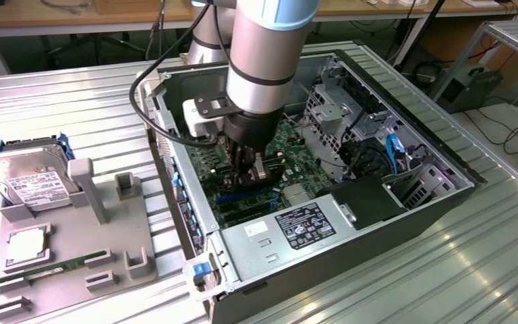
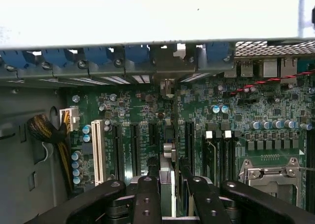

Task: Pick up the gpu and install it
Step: 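Insert the gpu into the slot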

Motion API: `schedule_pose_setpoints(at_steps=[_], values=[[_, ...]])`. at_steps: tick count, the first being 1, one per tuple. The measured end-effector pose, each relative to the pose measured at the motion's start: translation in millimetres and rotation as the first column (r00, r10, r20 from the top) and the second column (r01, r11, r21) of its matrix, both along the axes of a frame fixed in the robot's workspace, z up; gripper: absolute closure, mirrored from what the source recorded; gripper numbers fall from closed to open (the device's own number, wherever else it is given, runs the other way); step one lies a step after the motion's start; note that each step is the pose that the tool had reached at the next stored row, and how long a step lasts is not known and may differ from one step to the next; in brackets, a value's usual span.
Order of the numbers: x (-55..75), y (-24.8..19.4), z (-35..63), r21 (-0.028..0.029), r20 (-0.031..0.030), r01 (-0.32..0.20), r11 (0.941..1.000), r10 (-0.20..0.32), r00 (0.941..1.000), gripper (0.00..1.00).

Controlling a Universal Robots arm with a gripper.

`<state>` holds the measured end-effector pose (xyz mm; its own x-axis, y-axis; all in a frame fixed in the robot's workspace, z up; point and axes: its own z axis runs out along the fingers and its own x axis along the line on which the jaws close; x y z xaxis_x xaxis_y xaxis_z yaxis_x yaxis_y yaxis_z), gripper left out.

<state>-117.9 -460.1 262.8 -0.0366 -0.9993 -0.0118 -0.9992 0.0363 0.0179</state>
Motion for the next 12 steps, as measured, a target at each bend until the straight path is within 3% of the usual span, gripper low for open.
schedule_pose_setpoints(at_steps=[12], values=[[-0.1, 4.3, -0.5, -0.0004, 0.0, -0.018, 0.9998, 0.018, 0.9998, 0.73]])
